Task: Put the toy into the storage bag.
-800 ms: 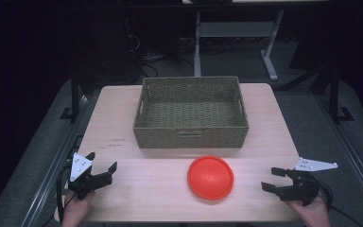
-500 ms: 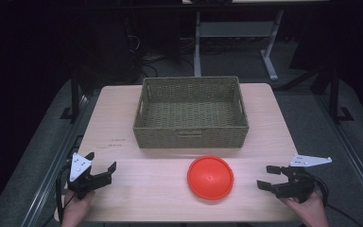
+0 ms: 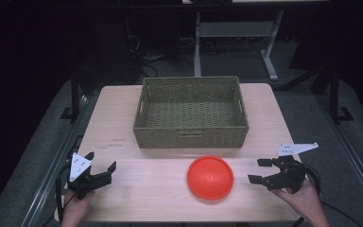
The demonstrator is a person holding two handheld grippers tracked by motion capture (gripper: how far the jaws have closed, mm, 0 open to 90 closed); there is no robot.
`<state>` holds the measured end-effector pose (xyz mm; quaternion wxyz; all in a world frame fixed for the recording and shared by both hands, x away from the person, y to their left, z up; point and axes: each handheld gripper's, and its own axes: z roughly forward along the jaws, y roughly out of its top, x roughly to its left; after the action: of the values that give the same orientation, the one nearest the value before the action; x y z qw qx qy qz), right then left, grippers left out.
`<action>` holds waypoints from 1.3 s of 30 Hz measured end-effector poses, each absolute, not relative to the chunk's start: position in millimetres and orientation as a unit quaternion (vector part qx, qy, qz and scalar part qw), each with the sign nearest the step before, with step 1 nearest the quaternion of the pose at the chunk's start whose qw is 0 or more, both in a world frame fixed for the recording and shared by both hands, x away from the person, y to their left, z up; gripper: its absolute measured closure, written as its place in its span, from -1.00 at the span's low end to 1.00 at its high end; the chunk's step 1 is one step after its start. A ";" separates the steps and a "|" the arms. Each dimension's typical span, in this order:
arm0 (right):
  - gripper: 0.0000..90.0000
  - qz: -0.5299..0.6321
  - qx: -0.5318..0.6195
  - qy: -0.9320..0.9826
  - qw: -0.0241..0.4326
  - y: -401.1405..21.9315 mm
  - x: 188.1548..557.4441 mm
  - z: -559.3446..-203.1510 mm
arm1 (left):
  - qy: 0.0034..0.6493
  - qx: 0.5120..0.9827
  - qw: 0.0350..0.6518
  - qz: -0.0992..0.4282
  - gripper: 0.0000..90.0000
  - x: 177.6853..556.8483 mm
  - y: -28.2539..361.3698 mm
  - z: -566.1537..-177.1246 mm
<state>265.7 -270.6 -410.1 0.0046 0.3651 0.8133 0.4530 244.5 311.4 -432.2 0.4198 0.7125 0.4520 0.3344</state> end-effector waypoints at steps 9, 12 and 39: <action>-0.66 0.438 0.352 0.827 -0.014 -246.0 281.3 -402.9 | 0.448 0.713 0.420 0.339 -0.72 242.4 311.7 -431.4; -0.66 0.434 0.347 0.831 -0.020 -237.9 285.1 -401.2 | 0.447 0.713 0.419 0.340 -0.72 242.9 311.4 -431.4; -0.35 0.366 0.372 0.850 -0.067 -205.6 322.5 -427.6 | 0.448 0.711 0.416 0.347 -0.72 243.4 311.4 -432.0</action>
<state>322.5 -205.6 -427.6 -0.0671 0.3721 0.8502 0.3664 243.4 311.4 -432.0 0.4162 0.7113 0.4475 0.3471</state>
